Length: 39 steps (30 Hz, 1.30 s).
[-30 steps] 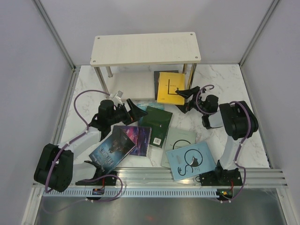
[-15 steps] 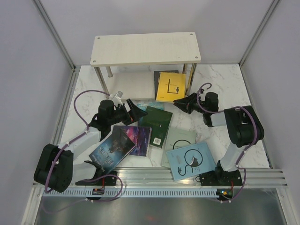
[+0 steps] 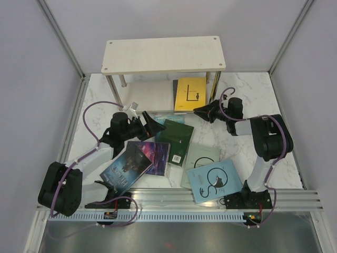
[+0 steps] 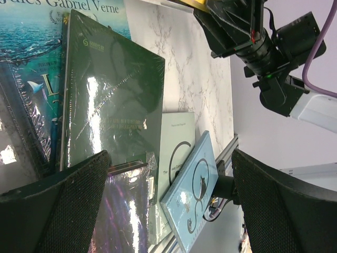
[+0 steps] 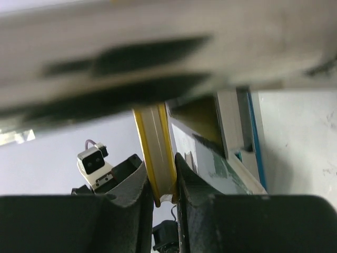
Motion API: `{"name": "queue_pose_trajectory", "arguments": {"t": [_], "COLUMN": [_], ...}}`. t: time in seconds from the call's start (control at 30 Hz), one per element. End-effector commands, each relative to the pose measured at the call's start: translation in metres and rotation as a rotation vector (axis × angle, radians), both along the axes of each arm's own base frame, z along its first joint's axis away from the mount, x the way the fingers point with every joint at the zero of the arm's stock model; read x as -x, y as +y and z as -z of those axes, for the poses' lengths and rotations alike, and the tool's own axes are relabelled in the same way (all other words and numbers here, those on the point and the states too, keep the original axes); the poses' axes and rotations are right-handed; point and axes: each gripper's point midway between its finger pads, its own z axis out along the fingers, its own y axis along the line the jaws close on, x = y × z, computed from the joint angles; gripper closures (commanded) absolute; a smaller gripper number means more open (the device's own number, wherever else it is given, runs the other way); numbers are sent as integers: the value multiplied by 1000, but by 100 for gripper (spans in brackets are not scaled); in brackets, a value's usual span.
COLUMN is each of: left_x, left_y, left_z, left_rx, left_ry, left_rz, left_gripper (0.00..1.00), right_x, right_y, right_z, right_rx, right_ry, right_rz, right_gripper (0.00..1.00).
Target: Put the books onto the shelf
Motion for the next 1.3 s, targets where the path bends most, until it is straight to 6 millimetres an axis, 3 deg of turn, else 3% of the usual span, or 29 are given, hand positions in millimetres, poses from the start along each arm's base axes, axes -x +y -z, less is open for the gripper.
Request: {"name": "queue_pose_trajectory", "arguments": {"t": [0.0,0.07,0.13,0.17,0.27,0.33,0.63,0.7,0.83,0.93,1.07,1.1,1.13,1.27], "left_x": [-6,-5,-4,-4,-2,-3,-3,-5,-1,1,-1,0,-2,-3], "left_y": [1,1,3,3,5,6,12,16,22,25,31,32,36,52], "left_z": [-10,-10,-12,-11,-11,-12,-6,-2,7,12,15,14,12,7], "left_rx": [-13,-15,-18,-25,-29,-30,-88,-122,-163,-182,-201,-204,-206,-227], "left_ry": [-60,-59,-63,-64,-65,-67,-52,-51,-39,-34,-28,-27,-32,-35], "left_rz": [4,7,4,3,0,-3,-16,-30,-40,-51,-69,-71,-84,-124], "left_gripper": [2,2,2,2,2,2,2,2,2,2,2,2,2,1], "right_x": [-23,-28,-28,-25,-17,-9,17,25,59,84,129,130,138,155], "right_y": [1,2,2,1,-1,-3,-13,-15,-20,-4,43,50,54,82], "right_z": [-2,0,1,1,2,2,-12,-23,-30,-36,-17,-17,-4,17], "right_rx": [17,15,14,14,20,24,100,135,230,296,354,347,348,365], "right_ry": [-32,-19,-16,-10,-3,2,-33,-67,-80,-135,-142,-167,-140,-126], "right_rz": [25,22,24,22,24,24,-13,-24,-48,-83,-195,-189,-202,-260], "right_gripper": [81,78,69,54,27,19,14,12,9,8,8,8,9,13]}}
